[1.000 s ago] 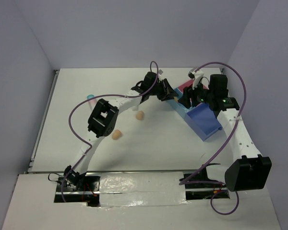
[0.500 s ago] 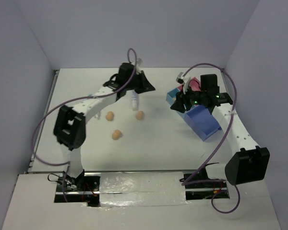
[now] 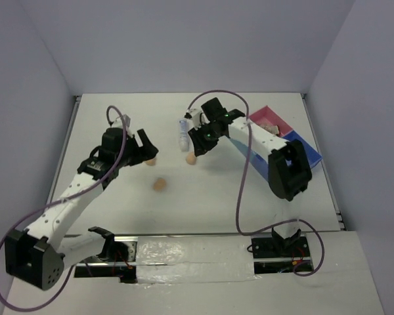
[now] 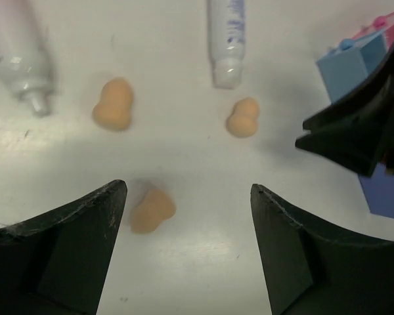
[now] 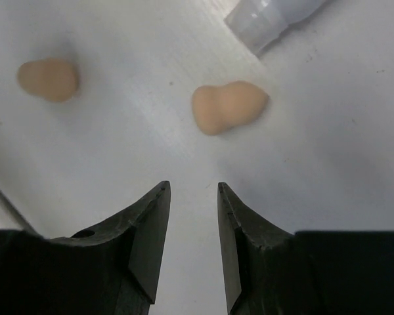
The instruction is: Organize the makeup
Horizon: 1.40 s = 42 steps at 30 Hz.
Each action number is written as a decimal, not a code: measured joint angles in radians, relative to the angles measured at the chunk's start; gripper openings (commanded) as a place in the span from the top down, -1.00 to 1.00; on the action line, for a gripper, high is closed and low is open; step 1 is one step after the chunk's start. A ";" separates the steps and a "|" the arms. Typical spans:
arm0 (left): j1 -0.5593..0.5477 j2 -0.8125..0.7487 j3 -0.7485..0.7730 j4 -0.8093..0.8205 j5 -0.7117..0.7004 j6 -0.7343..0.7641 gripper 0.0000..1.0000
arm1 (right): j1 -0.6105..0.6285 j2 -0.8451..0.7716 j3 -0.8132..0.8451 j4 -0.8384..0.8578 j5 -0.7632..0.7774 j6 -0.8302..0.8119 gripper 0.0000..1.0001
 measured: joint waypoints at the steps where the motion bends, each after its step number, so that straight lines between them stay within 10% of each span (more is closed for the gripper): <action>1: 0.002 -0.043 -0.044 -0.012 -0.014 -0.008 -0.78 | 0.008 0.050 0.037 -0.006 0.018 0.023 0.12; 22: 0.006 -0.321 -0.310 -0.120 -0.107 -0.154 -0.77 | 0.079 0.350 0.280 -0.093 0.103 0.158 -0.19; 32: 0.006 -0.322 -0.339 -0.118 -0.106 -0.158 -0.76 | 0.081 0.372 0.290 -0.105 0.182 0.136 0.71; 42: 0.006 -0.307 -0.375 -0.053 -0.070 -0.157 -0.73 | 0.059 0.169 0.082 -0.107 0.029 -0.103 0.71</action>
